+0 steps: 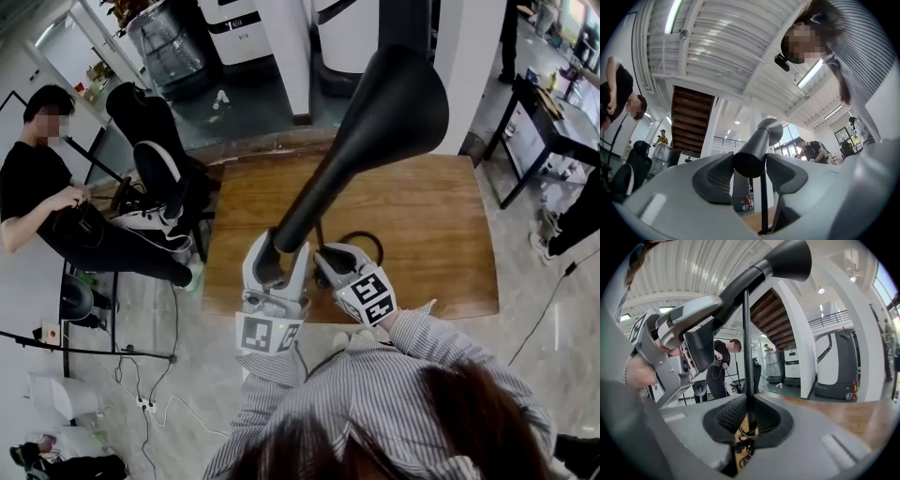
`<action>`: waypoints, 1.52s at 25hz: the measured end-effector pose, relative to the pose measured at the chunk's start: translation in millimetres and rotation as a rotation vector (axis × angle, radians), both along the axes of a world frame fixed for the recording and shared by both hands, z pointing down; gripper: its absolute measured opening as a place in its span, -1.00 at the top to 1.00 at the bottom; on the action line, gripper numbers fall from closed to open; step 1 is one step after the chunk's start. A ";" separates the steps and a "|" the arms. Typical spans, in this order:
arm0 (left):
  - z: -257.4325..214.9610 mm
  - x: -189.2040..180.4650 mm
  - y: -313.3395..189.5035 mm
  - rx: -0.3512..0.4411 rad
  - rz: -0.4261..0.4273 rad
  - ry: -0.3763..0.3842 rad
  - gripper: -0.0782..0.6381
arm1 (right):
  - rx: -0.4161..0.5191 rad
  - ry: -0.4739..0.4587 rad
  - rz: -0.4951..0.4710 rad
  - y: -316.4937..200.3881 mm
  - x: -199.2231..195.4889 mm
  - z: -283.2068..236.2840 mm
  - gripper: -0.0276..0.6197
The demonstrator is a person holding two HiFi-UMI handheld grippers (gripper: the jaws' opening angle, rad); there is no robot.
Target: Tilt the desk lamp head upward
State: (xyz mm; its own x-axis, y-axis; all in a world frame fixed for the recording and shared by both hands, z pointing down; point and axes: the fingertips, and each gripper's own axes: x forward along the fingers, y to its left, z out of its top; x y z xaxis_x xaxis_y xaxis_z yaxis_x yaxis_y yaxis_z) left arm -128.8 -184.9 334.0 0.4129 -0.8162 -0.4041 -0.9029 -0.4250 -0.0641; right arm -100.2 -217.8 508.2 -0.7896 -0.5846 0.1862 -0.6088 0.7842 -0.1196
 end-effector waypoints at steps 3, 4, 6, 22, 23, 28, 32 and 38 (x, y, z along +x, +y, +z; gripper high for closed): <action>0.9 2.1 -1.2 -0.001 0.007 0.031 0.16 | -0.001 -0.002 0.002 -0.9 1.7 0.2 0.79; 1.2 2.9 -1.6 -0.001 0.010 0.038 0.16 | -0.001 -0.004 0.004 -1.3 2.4 0.1 0.79; 2.5 3.4 -1.8 -0.001 0.012 0.054 0.16 | -0.002 -0.007 0.010 -1.2 3.0 0.7 0.79; 2.2 0.5 -2.9 -0.058 0.047 0.021 0.15 | 0.042 0.054 -0.114 2.3 0.5 -1.4 0.78; 2.0 1.0 -2.8 -0.065 0.041 0.017 0.15 | 0.040 0.059 -0.127 2.8 1.0 -2.2 0.77; 3.3 0.0 2.5 -0.092 0.019 0.019 0.13 | 0.051 0.047 -0.139 9.1 7.9 -10.4 0.77; 12.8 -4.9 8.7 -0.113 -0.003 0.060 0.11 | 0.056 -0.020 -0.091 12.4 27.4 -26.7 0.77; 49.0 9.2 15.9 -0.238 0.034 0.069 0.23 | 0.095 -0.099 -0.074 26.5 43.3 -54.9 0.82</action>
